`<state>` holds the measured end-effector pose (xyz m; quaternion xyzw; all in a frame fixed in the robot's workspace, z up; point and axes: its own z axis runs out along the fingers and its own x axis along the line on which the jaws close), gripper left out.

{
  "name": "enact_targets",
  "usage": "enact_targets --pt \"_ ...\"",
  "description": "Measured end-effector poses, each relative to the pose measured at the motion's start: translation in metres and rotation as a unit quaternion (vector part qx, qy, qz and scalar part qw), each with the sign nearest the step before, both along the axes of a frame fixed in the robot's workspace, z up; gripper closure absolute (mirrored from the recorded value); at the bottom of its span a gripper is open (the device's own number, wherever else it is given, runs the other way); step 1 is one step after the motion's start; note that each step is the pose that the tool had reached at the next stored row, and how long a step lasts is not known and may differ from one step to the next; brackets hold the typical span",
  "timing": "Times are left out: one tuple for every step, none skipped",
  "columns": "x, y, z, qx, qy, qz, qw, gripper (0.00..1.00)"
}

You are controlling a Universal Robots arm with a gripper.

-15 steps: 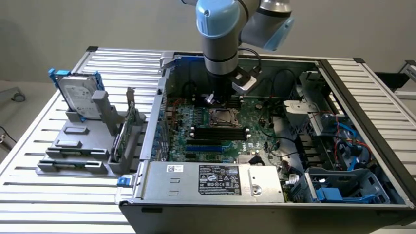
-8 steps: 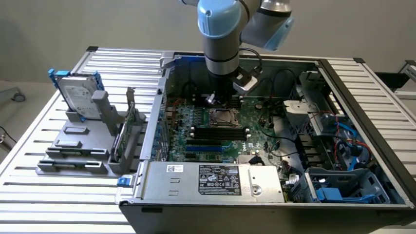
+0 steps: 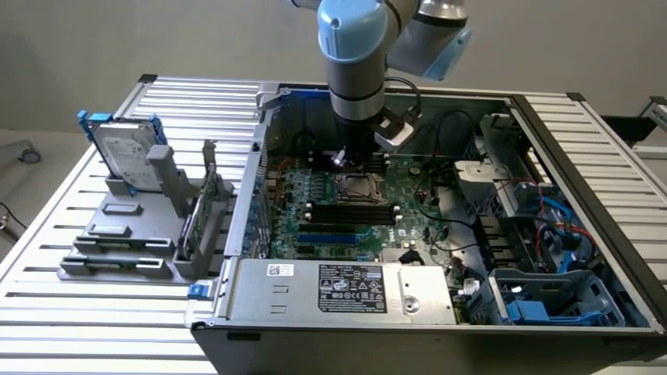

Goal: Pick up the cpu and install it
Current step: 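Install the first cpu locking lever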

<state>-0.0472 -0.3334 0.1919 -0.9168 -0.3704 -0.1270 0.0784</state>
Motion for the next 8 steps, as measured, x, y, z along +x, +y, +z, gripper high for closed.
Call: enact_targets --pt "0.0001 0.0 0.0 0.001 0.0 0.0 1.0 0.89" --pt "0.0002 0.0 0.0 0.0019 0.0 0.0 1.0 0.89" --pt "0.0004 0.0 -0.0001 0.0027 0.0 0.0 1.0 0.89" --pt "0.0005 0.0 -0.0001 0.0036 0.0 0.0 1.0 0.89" --pt "0.0005 0.0001 -0.0001 0.004 -0.0001 0.0 1.0 0.89" --pt "0.0005 0.0001 -0.0001 0.0043 -0.0001 0.0 1.0 0.89" --pt "0.0005 0.0 0.0003 0.0044 0.0 0.0 1.0 0.89" --pt "0.0005 0.0 0.0007 0.0045 0.0001 0.0 1.0 0.89"
